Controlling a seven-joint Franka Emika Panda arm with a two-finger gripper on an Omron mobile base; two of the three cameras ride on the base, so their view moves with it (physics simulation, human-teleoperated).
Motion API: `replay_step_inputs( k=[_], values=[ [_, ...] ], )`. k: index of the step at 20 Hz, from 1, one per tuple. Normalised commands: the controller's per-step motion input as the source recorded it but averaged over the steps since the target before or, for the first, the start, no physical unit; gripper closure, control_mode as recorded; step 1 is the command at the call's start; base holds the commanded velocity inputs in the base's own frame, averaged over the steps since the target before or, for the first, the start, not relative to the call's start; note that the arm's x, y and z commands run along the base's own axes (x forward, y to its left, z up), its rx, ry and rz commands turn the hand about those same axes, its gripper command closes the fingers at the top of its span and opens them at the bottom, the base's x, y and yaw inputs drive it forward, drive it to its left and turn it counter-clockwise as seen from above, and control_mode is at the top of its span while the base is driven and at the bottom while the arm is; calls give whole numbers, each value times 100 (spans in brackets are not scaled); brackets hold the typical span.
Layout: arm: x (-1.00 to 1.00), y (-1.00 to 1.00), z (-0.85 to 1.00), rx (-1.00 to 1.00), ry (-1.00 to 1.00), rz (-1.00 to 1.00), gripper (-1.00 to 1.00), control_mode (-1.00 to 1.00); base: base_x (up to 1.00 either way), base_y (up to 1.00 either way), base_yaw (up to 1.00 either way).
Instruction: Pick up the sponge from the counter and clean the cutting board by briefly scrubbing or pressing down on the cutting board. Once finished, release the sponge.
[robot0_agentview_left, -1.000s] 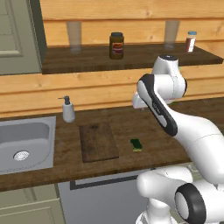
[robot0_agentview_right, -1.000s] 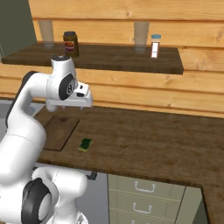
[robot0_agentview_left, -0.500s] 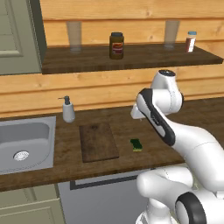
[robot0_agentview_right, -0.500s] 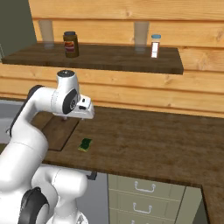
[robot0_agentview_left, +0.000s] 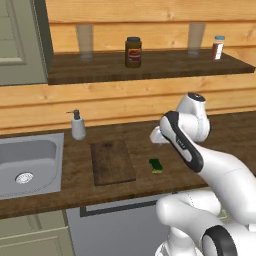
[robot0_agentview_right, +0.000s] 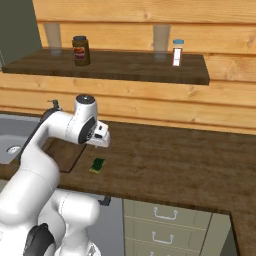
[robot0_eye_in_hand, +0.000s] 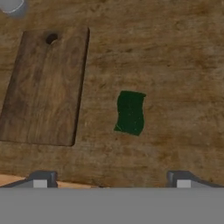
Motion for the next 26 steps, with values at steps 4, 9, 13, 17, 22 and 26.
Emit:
replay_step_inputs(
  k=[4,9,13,17,22,26],
  values=[
    [10,0,-22,-9,0,-2,-100,-100,0,0,0],
    [14,0,-23,-9,0,-4,-100,-100,0,0,0],
    [4,0,-22,-1,0,-5,-100,-100,0,0,0],
    [0,0,-32,4,0,-5,-100,-100,0,0,0],
    [1,0,-37,7,0,-2,-100,-100,0,0,0],
    [19,0,-33,7,0,0,-100,-100,0,0,0]
  ],
)
